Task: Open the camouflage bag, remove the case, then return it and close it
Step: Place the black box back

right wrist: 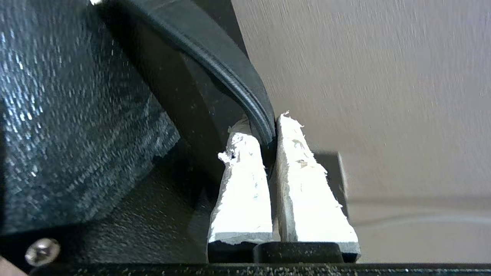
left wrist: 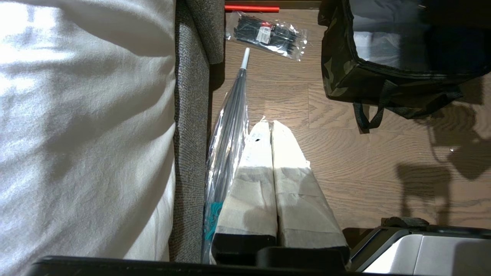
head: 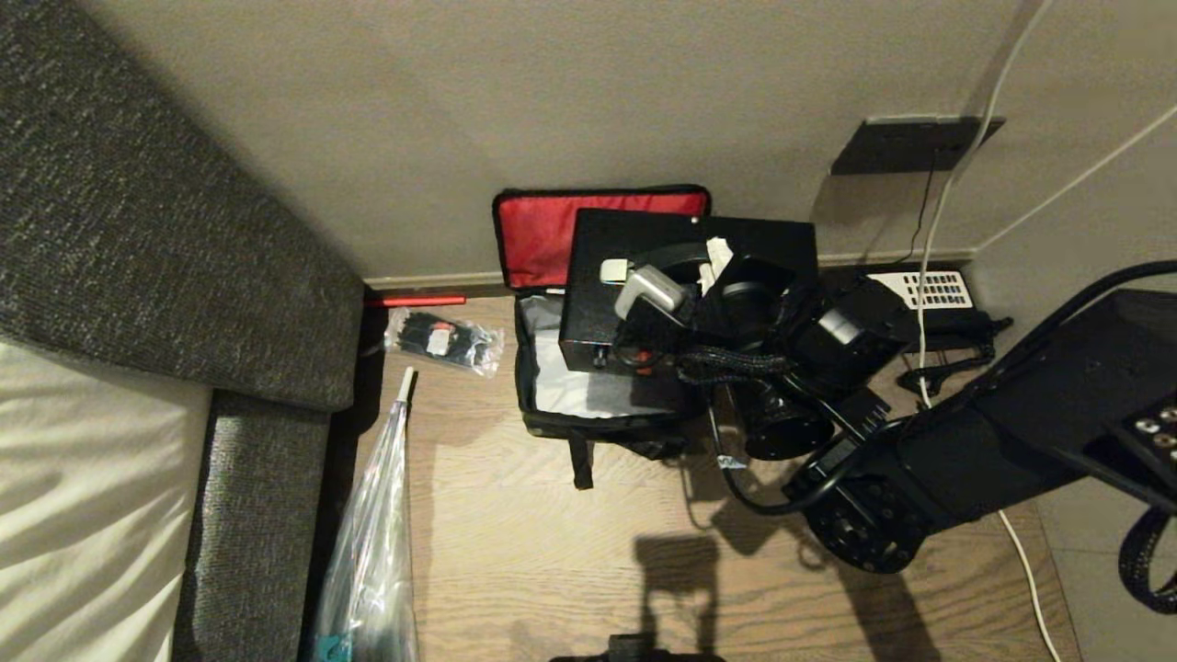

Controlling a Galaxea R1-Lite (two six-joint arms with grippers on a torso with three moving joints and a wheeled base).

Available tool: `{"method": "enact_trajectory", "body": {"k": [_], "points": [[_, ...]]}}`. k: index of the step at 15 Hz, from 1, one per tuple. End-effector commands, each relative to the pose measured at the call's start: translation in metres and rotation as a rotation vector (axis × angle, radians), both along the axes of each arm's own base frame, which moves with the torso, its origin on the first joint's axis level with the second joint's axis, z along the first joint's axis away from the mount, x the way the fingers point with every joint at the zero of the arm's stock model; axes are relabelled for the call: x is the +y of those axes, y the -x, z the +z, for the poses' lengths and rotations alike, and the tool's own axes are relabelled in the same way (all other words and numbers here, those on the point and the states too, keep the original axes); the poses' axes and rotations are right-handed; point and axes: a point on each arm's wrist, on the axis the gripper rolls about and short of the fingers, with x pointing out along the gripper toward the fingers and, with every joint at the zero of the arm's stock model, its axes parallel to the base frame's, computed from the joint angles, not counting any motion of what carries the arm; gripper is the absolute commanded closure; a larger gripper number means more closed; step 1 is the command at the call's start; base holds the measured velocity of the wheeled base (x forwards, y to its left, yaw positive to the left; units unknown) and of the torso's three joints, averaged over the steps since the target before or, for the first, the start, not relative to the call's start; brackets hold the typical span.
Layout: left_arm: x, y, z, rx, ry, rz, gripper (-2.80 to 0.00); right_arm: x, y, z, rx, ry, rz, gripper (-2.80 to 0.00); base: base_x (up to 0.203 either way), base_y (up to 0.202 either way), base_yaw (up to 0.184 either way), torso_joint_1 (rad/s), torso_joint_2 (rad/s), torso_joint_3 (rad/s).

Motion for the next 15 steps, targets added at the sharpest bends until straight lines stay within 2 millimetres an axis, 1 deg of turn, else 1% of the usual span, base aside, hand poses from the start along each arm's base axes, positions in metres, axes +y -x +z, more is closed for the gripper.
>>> {"method": "enact_trajectory", "body": {"k": [1,6,8,15], "points": [[0.000,0.000,-0.001,0.002,0.001,0.001,0.00,0.017,-0.005,-0.014,0.009,0.018,0.010,0.00,0.000,0.000,0.000,0.000,0.00,0.000],[0.000,0.000,0.000,0.001,0.001,0.001,0.00,0.044,-0.013,-0.026,-0.003,0.021,0.033,0.00,0.000,0.000,0.000,0.000,0.00,0.000],[0.000,0.000,0.000,0.001,0.000,0.001,0.00,0.051,-0.017,-0.033,-0.001,0.022,0.037,0.00,0.000,0.000,0.000,0.000,0.00,0.000],[0.000,0.000,-0.001,0.003,0.001,0.001,0.00,0.066,-0.029,-0.052,0.004,0.018,0.044,0.00,0.000,0.000,0.000,0.000,0.00,0.000]]}}
